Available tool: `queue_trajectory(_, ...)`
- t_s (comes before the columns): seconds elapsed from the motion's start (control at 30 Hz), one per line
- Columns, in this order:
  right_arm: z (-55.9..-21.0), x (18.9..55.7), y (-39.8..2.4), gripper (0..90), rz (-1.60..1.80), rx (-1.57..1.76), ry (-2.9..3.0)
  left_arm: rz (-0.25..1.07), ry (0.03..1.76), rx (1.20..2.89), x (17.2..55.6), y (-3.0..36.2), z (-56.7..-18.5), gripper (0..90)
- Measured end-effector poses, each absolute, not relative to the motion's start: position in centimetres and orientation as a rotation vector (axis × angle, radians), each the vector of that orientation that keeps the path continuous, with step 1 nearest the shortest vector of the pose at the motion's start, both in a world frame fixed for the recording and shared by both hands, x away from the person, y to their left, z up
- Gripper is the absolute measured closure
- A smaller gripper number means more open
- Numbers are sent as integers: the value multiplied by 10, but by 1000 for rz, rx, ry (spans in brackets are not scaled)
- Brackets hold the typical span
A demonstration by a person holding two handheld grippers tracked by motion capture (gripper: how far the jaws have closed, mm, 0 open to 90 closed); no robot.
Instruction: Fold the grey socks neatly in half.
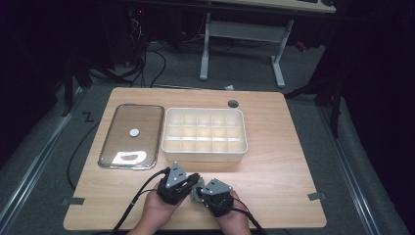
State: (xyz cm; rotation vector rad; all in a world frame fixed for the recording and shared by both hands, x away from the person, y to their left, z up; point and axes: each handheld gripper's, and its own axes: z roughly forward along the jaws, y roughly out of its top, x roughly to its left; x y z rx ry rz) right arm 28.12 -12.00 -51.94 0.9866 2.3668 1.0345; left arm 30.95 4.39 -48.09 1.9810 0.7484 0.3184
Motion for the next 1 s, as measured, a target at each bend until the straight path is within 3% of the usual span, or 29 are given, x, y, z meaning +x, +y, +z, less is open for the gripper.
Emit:
queue_trajectory(0.3,-521,281,-124,900,1073,999,2366,311,748,2041,309,35,-495,864)
queue_trajectory(0.43,-522,282,-125,900,1092,1002,2364,369,782,2093,315,38,-510,870)
queue_trajectory(0.77,-523,282,-127,900,1117,1024,2352,375,783,2079,316,43,-519,880)
queue_trajectory(1.0,-504,269,-131,898,1214,995,2297,378,791,2074,316,43,-519,880)
